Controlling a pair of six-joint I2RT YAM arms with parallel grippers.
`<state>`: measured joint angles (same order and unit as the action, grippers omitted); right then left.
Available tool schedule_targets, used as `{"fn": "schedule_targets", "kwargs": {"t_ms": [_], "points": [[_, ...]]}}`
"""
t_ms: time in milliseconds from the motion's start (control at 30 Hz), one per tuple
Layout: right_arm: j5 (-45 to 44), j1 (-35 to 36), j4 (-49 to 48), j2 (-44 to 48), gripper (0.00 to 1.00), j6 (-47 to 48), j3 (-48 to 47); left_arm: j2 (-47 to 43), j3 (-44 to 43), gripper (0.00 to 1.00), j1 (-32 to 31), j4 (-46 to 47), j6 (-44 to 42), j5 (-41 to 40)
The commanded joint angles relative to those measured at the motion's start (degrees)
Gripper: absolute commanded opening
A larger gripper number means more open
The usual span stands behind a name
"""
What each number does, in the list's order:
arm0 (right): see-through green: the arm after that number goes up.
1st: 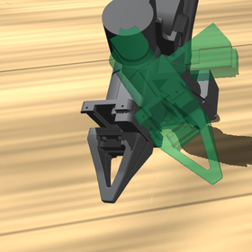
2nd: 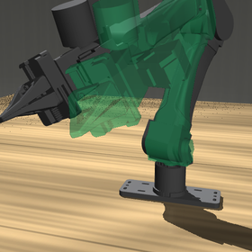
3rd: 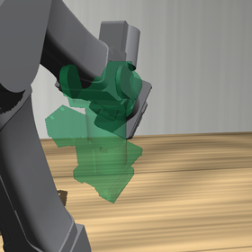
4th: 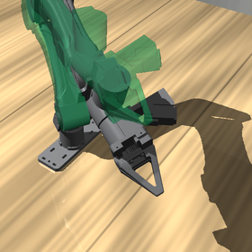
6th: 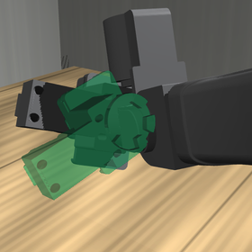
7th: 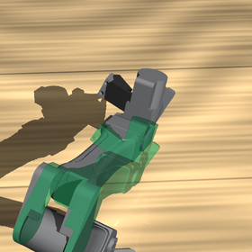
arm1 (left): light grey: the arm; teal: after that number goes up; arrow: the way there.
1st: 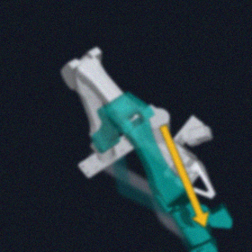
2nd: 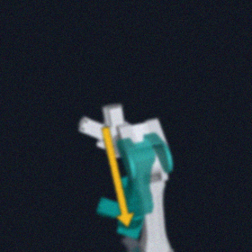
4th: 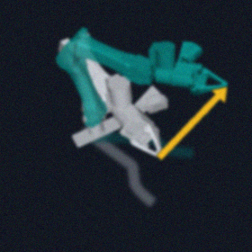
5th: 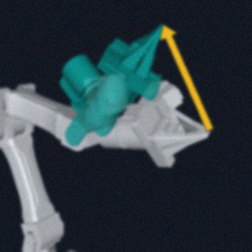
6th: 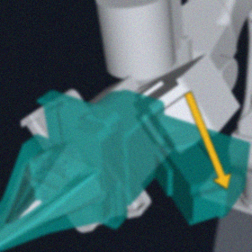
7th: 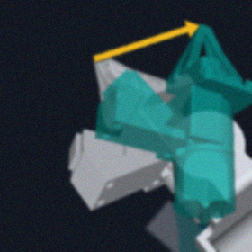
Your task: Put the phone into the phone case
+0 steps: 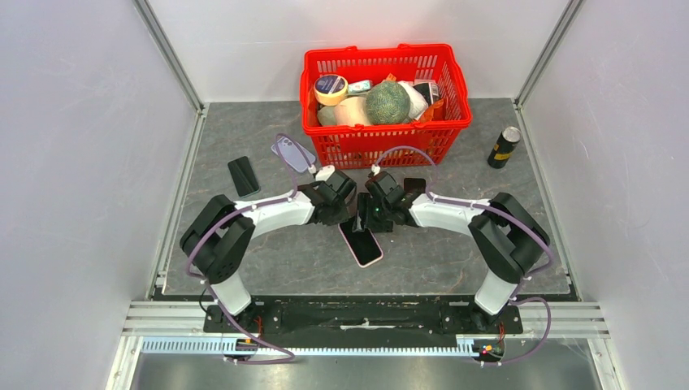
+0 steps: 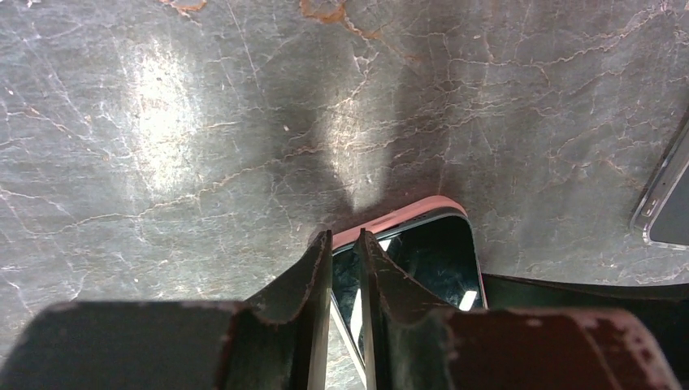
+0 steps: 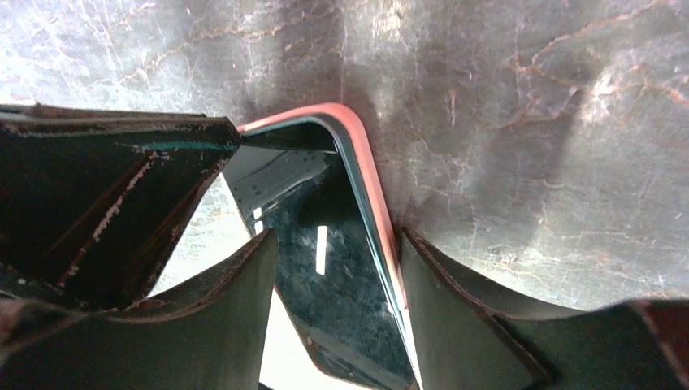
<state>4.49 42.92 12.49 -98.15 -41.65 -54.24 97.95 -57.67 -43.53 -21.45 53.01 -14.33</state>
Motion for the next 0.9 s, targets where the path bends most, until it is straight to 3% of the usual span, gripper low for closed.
{"fn": "schedule_targets", "kwargs": {"t_ms": [0,233,433,667,867], "points": [[-3.84,0.1,3.98,-4.54,0.63,1.57,-1.65,3.79,0.16,0.23,-0.37,-4.03,-3.09,-2.77],[-8.52,1.55,6.84,-7.53,0.53,1.74,-3.65,4.6,1.83,0.18,-1.21,-4.04,-2.79,-2.46],[-11.22,4.78,8.13,-10.52,0.35,0.22,-4.15,2.18,1.24,0.18,-1.12,-4.96,-3.17,-3.33],[-10.46,4.98,6.69,-10.36,0.27,-1.17,-1.78,-5.08,1.07,0.29,-0.08,-6.6,-3.62,-2.97],[-9.69,5.9,5.89,-10.29,0.22,-2.06,-0.4,-9.63,5.01,0.31,-0.15,-4.59,-2.54,1.2]]}}
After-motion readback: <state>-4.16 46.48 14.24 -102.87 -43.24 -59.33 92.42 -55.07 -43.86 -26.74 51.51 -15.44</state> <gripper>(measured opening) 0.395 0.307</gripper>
